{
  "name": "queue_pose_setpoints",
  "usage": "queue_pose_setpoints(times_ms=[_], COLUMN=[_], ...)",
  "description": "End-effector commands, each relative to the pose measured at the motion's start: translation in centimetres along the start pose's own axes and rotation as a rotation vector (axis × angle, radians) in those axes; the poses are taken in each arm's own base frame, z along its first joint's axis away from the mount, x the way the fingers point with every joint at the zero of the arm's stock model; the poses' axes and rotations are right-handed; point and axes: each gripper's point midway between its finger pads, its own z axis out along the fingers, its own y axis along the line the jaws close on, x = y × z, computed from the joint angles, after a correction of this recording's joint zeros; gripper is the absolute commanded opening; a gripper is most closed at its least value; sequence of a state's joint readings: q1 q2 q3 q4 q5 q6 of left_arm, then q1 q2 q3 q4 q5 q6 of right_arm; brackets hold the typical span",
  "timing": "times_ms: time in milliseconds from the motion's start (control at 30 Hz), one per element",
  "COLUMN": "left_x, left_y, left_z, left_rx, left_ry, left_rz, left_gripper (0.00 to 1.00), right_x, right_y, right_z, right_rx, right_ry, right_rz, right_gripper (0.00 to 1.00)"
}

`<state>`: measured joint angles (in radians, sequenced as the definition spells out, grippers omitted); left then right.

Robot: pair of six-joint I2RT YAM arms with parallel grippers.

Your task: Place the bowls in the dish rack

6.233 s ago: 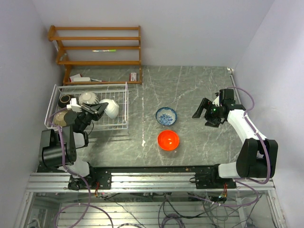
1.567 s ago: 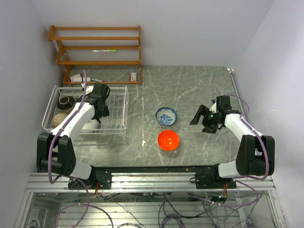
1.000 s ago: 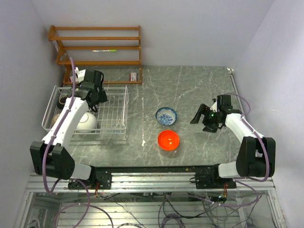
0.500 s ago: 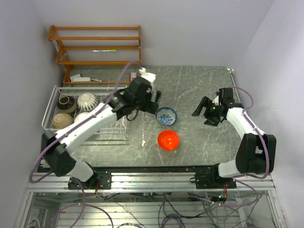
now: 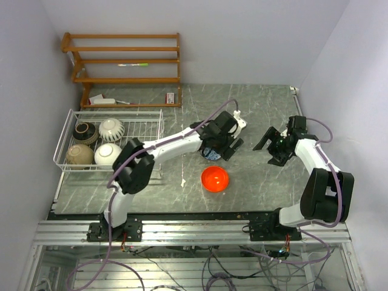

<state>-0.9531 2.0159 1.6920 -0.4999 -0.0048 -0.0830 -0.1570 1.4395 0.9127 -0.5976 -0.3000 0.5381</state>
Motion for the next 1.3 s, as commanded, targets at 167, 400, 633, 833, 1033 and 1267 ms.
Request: queue_pose_setpoints(times_ms=[167, 400, 633, 833, 1033, 1267], left_x=[2.0, 5.1, 6.9, 7.0, 2.9, -6.4], left_y=[-1.2, 0.4, 3.3, 3.4, 1.9, 2.1], left_z=[3.7, 5.4, 5.3, 5.2, 3.3, -3.2], left_rx=[-0.011, -0.109, -0.274, -0.286, -0.221, -0.066], left_ry=[0.041, 0.115, 0.144, 0.15, 0.077, -0.167], left_rz=[0.073, 0.052, 0.042, 0.044, 0.0, -0.224], left_gripper=[0.73, 0.7, 0.6, 0.17, 0.07, 0.07], right_x=[0.6, 0.7, 1.1, 1.0, 1.1, 1.1], right_y=[-1.0, -1.0, -0.9, -0.9, -1.0, -0.8], right_z=[-0.4, -0.3, -0.2, -0.2, -0.2, -0.2], right_rx=[-0.003, -0.011, -0.025, -0.026, -0.025, -0.034], right_ry=[-0.005, 0.001, 0.008, 0.007, 0.004, 0.012], right_rz=[0.019, 0.016, 0.017, 0.016, 0.018, 0.015], right_gripper=[0.9, 0.9, 0.9, 0.9, 0.9, 0.89])
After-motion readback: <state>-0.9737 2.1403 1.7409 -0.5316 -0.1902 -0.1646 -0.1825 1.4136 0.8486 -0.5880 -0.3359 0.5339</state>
